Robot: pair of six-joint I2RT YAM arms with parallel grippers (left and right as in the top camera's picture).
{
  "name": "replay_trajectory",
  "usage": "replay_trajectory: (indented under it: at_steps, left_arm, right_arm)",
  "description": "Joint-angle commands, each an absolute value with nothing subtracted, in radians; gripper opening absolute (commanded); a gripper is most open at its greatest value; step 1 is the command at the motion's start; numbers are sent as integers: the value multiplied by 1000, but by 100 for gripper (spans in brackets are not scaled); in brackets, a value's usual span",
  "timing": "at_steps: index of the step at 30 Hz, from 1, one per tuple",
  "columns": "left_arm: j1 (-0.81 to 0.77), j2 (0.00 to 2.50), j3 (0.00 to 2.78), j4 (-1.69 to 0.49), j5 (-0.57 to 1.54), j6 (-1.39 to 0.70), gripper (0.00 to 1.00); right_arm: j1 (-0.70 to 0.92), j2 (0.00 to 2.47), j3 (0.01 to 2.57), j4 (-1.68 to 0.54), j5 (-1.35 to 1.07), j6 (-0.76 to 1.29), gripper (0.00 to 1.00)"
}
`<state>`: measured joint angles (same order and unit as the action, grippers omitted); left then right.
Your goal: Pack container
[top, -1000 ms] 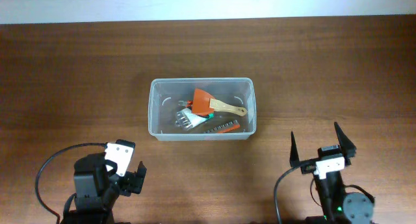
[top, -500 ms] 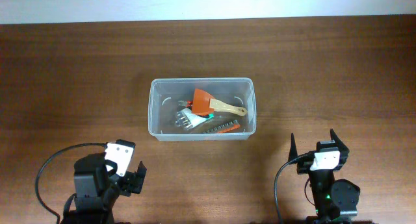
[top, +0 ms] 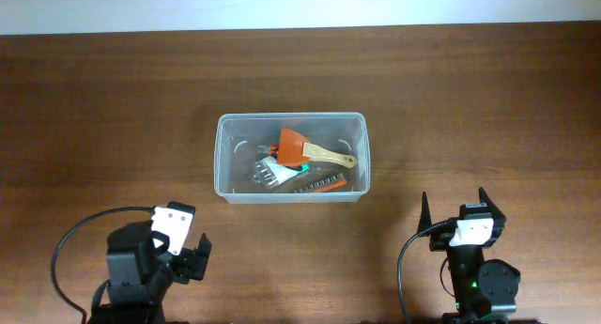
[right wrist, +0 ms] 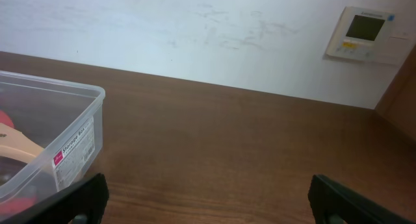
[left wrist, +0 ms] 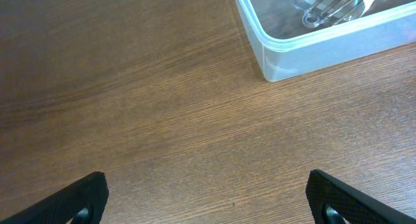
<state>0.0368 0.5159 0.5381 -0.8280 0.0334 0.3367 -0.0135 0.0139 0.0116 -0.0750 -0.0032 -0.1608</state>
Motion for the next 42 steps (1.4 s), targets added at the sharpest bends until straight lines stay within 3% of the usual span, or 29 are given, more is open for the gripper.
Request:
replay_trajectory:
  at_steps: [1, 14, 20, 30, 36, 42]
  left_arm:
    - [41, 511, 534, -828, 30, 327, 99]
    - [39, 490, 534, -828, 30, 327, 99]
    - [3, 323, 514, -796, 71, 327, 99]
    - [-65, 20, 226, -369, 149, 276, 99]
    - [-65, 5, 16, 23, 12, 123, 99]
    - [-65, 5, 9, 8, -158, 55, 99]
  right_arm:
    - [-20, 4, 6, -80, 15, -152, 99]
    - [-20, 4, 6, -80, 15, -152, 99]
    - [-20, 4, 6, -80, 15, -152, 99]
    - [-20, 4, 6, -80, 15, -152, 99]
    - [-20, 4, 6, -80, 15, -152, 99]
    - [-20, 4, 6, -80, 15, -152, 99]
